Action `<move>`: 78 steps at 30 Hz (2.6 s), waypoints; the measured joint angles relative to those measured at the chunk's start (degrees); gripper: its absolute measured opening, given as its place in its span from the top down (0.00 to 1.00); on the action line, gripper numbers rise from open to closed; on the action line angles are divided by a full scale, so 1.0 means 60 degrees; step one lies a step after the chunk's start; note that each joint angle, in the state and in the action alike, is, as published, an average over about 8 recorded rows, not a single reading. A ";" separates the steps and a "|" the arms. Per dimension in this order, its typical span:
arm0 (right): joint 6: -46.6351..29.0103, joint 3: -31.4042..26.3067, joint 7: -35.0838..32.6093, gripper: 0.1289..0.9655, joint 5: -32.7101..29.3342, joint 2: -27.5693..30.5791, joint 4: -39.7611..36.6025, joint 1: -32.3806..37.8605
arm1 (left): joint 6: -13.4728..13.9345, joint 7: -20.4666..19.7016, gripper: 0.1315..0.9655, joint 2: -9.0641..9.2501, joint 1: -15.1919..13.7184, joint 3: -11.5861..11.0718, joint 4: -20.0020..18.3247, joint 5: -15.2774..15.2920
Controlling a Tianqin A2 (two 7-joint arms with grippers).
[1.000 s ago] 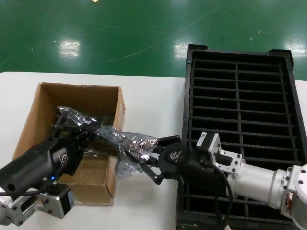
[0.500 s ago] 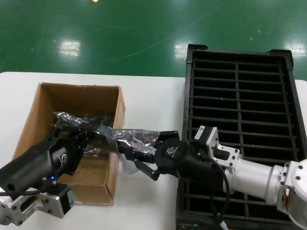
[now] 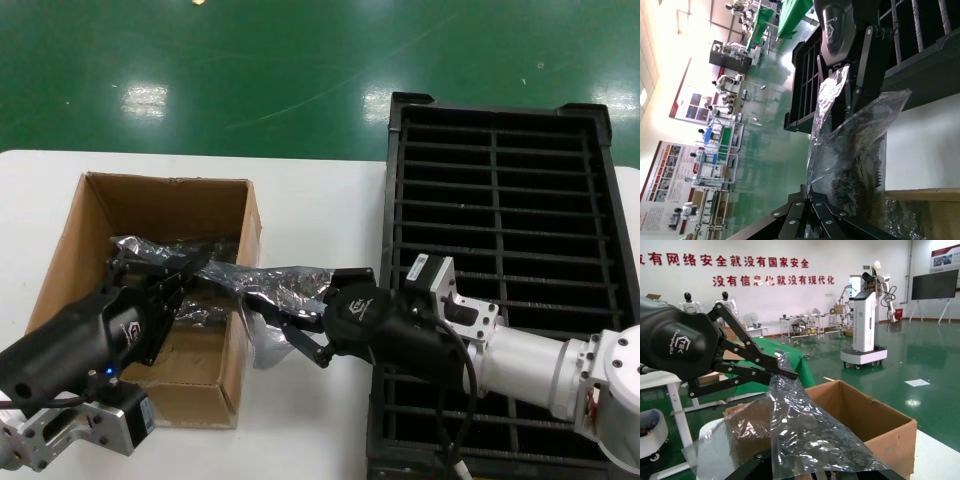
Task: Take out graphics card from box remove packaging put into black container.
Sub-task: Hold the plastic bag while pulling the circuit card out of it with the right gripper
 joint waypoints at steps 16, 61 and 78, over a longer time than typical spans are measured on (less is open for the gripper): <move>-0.0031 0.0059 0.0057 0.93 0.0049 0.0076 0.0097 0.0000 | 0.0000 0.0000 0.99 0.0000 0.0000 0.0000 0.0000 0.0000; 0.0084 0.0559 -0.1257 0.93 0.0287 0.1346 0.2960 -0.1071 | 0.0000 0.0000 0.99 0.0000 0.0000 0.0000 0.0000 0.0000; 0.0191 0.1905 -0.1332 0.93 0.1266 0.2572 0.4526 -0.2098 | 0.0000 0.0000 0.99 0.0000 0.0000 0.0000 0.0000 0.0000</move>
